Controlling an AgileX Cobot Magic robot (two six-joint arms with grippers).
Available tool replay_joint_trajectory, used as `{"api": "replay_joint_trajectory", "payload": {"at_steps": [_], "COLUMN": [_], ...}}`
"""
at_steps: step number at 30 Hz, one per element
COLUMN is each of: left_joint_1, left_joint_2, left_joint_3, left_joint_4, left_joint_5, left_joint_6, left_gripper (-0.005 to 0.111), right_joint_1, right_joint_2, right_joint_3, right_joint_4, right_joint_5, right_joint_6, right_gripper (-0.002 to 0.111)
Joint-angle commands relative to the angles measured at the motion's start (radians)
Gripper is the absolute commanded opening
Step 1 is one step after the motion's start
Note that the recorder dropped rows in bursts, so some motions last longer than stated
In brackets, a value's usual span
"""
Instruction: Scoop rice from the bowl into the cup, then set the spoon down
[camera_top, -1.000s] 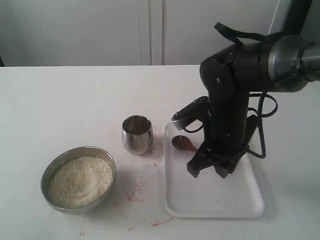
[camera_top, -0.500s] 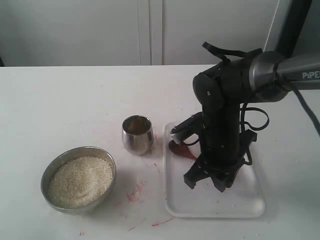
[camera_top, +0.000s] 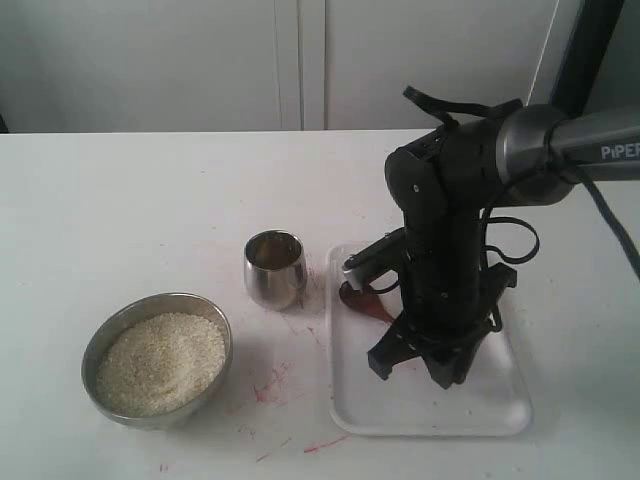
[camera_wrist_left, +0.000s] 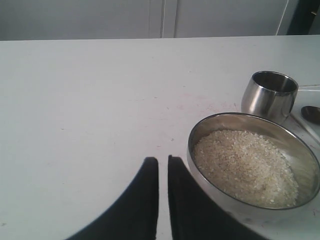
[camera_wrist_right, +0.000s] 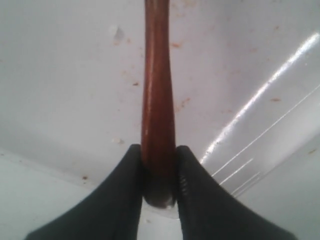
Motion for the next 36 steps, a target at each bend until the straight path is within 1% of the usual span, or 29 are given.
{"api": "replay_joint_trajectory", "payload": {"at_steps": [1, 5, 11, 14, 15, 16, 17, 19, 28, 36], "left_joint_1": [0.002, 0.002, 0.002, 0.002, 0.002, 0.002, 0.002, 0.002, 0.002, 0.002], "left_joint_2": [0.001, 0.001, 0.001, 0.001, 0.001, 0.001, 0.001, 0.001, 0.001, 0.001], "left_joint_3": [-0.007, -0.007, -0.007, -0.007, -0.007, -0.007, -0.007, -0.007, -0.007, -0.007], "left_joint_4": [-0.007, -0.007, -0.007, -0.007, -0.007, -0.007, -0.007, -0.007, -0.007, -0.007], "left_joint_5": [-0.003, -0.003, -0.003, -0.003, -0.003, -0.003, -0.003, -0.003, -0.003, -0.003], "left_joint_6": [-0.002, -0.002, -0.002, -0.002, -0.002, -0.002, -0.002, -0.002, -0.002, -0.002], "left_gripper": [0.014, 0.014, 0.014, 0.014, 0.014, 0.014, 0.014, 0.014, 0.014, 0.014], "right_joint_1": [-0.006, -0.006, -0.006, -0.006, -0.006, -0.006, -0.006, -0.006, -0.006, -0.006], "right_joint_2": [-0.001, -0.001, -0.001, -0.003, -0.012, -0.022, -0.047, -0.075, -0.292, -0.544], "right_joint_3": [0.008, 0.008, 0.008, 0.008, 0.008, 0.008, 0.008, 0.008, 0.052, 0.167], "right_joint_4": [-0.005, -0.005, -0.013, -0.013, -0.013, -0.013, -0.013, -0.013, -0.018, -0.048], "right_joint_5": [0.005, 0.005, -0.001, -0.007, -0.022, -0.028, -0.054, -0.077, -0.276, -0.506], "right_joint_6": [0.0, 0.005, 0.009, 0.009, 0.009, 0.009, 0.009, 0.012, 0.067, 0.083], "right_gripper": [0.028, 0.04, 0.04, 0.029, 0.018, 0.014, 0.005, 0.0, 0.0, 0.0]}}
